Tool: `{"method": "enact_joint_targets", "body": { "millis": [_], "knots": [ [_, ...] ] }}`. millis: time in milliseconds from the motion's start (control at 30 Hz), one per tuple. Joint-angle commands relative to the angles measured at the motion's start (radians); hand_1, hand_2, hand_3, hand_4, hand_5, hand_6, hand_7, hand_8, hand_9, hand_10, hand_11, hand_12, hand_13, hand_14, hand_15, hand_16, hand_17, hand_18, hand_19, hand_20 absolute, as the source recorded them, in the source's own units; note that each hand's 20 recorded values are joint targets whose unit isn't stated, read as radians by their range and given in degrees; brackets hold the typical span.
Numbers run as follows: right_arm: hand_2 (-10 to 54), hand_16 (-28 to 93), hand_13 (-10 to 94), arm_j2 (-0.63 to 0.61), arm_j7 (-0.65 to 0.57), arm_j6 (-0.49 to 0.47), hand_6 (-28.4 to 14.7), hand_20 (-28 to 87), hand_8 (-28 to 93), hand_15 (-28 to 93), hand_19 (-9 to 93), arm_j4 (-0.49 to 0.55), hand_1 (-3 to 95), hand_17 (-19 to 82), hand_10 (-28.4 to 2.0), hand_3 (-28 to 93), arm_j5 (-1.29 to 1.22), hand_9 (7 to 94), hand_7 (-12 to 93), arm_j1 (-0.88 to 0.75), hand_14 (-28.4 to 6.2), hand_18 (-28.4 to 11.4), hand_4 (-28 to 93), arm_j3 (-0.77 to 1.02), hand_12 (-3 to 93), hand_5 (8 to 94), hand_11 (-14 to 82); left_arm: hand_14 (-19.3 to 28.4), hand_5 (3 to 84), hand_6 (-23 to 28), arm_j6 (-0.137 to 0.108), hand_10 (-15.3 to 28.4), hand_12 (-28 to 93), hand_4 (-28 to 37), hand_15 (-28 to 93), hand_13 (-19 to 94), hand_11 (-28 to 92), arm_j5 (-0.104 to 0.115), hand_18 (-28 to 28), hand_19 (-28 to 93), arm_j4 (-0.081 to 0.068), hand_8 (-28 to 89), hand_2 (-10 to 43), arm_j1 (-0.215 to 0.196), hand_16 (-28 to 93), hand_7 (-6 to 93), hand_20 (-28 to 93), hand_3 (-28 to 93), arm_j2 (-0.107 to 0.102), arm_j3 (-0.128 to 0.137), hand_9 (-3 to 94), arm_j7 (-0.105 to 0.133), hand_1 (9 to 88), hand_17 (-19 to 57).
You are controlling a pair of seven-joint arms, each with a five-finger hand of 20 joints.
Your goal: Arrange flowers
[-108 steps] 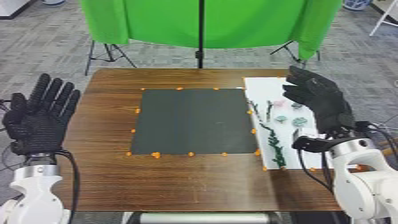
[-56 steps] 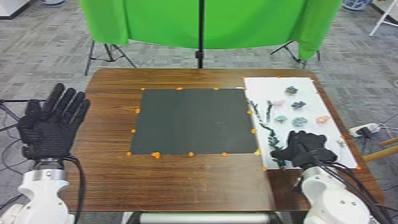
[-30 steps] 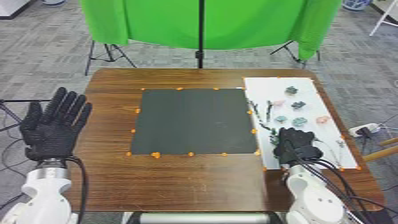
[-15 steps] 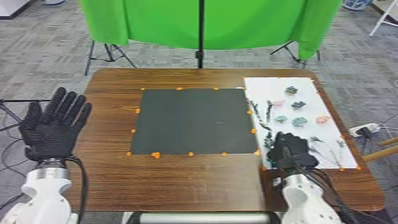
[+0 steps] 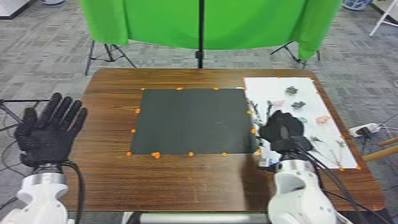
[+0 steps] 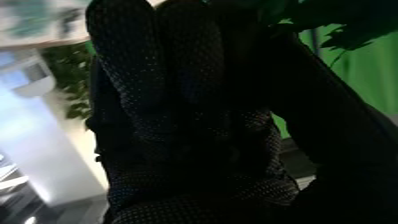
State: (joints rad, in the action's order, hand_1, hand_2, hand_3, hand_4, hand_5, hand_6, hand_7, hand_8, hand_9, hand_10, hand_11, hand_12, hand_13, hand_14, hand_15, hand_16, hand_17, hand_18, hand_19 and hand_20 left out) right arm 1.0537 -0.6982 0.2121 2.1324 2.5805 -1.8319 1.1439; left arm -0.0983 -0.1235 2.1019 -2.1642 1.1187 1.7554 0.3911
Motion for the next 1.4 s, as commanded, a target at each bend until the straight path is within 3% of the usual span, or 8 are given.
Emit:
{"method": "enact_joint_targets", "body": {
  "millis": [33, 67, 167, 300, 467, 700, 1100, 1400],
  "knots": [
    [-9.5, 48, 87, 0.137, 0.026, -0.001, 0.2, 19, 17, 29, 78, -0.115, 44.3, 34, -10.0, 88, -0.06, 93.7, 25, 0.253, -6.2, -25.6, -8, -0.149, 34.2, 93.7, 18.3, 17.0, 48.5, 11.2, 0.056, 16.1, 9, -28.3, 34, 30, 17, -0.077, 15.9, 39, -0.018, -8, 10.9, -0.096, -8, 8.1, 12, 77, 0.009, 0.057, 40.4, 0.012, 26.5, -6.2],
    [-9.5, 47, 87, 0.153, 0.024, -0.011, 0.1, 19, 17, 29, 78, -0.134, 44.2, 34, -10.0, 88, -0.062, 93.7, 25, 0.278, -6.2, -25.7, -8, -0.172, 34.3, 93.7, 18.3, 16.9, 48.2, 11.1, 0.078, 15.9, 9, -28.3, 33, 30, 17, -0.089, 15.9, 39, -0.022, -8, 10.8, -0.098, -7, 7.9, 12, 77, 0.008, 0.058, 40.2, 0.013, 26.5, -6.2],
    [-9.5, 47, 87, 0.196, 0.002, -0.022, -0.2, 18, 19, 30, 79, -0.209, 44.3, 33, -10.4, 88, -0.073, 93.7, 25, 0.365, -6.4, -26.0, -8, -0.246, 34.7, 93.6, 18.2, 16.3, 46.9, 9.9, 0.126, 14.4, 9, -28.3, 31, 30, 16, -0.065, 15.7, 37, -0.032, -8, 11.4, -0.09, -7, 7.0, 11, 76, -0.001, 0.054, 39.6, -0.008, 25.6, -6.3],
    [-9.5, 46, 86, 0.278, 0.025, -0.099, -0.5, 19, 19, 32, 80, -0.314, 44.5, 33, -10.6, 88, -0.09, 93.7, 24, 0.44, -6.8, -26.8, -7, -0.305, 35.1, 93.7, 18.1, 16.2, 46.3, 9.7, 0.11, 14.0, 9, -28.3, 29, 29, 15, -0.066, 15.6, 36, -0.03, -8, 11.8, -0.081, -6, 6.6, 11, 76, -0.013, 0.049, 39.6, -0.012, 24.5, -6.2],
    [-9.5, 45, 85, 0.376, -0.005, -0.186, -0.6, 18, 20, 34, 80, -0.411, 45.5, 32, -10.8, 87, -0.088, 93.7, 24, 0.461, -7.1, -27.0, -8, -0.344, 35.7, 93.3, 17.8, 16.1, 46.2, 9.8, 0.118, 14.3, 9, -28.3, 28, 30, 14, -0.07, 15.6, 35, -0.054, -8, 11.0, -0.018, -5, 6.4, 11, 77, -0.053, 0.007, 39.3, -0.062, 25.4, -6.1],
    [-9.5, 44, 84, 0.458, -0.016, -0.295, -0.5, 19, 21, 35, 81, -0.497, 45.2, 32, -10.8, 87, -0.041, 93.7, 23, 0.473, -7.3, -27.3, -7, -0.409, 36.7, 93.1, 17.3, 16.0, 46.2, 9.9, 0.106, 14.6, 9, -28.3, 28, 30, 14, -0.068, 15.5, 35, -0.079, -8, 10.8, 0.051, -5, 6.4, 11, 77, -0.084, -0.054, 39.1, -0.082, 26.2, -6.0],
    [-9.5, 39, 80, 0.507, -0.038, -0.276, -1.4, 22, 18, 45, 82, -0.53, 47.6, 29, -10.9, 81, -0.039, 93.6, 29, 0.449, -9.5, -28.3, -16, -0.454, 42.2, 86.1, 14.1, 16.1, 46.4, 10.0, 0.1, 14.6, 9, -28.3, 28, 30, 14, -0.052, 15.4, 35, -0.099, -8, 10.6, 0.105, -5, 6.7, 11, 77, -0.103, -0.104, 39.1, -0.097, 26.7, -6.0],
    [-9.5, 24, 76, 0.506, -0.026, -0.279, -5.0, 23, 1, 51, 81, -0.524, 39.1, 29, -16.2, 83, -0.06, 85.0, 18, 0.444, -13.4, -28.4, -23, -0.443, 23.8, 77.9, 28.9, 16.3, 46.4, 9.9, 0.099, 14.7, 9, -28.3, 29, 29, 15, -0.046, 15.4, 35, -0.102, -8, 10.7, 0.11, -5, 7.0, 12, 77, -0.1, -0.11, 39.1, -0.089, 26.8, -6.1]
  ]
}}
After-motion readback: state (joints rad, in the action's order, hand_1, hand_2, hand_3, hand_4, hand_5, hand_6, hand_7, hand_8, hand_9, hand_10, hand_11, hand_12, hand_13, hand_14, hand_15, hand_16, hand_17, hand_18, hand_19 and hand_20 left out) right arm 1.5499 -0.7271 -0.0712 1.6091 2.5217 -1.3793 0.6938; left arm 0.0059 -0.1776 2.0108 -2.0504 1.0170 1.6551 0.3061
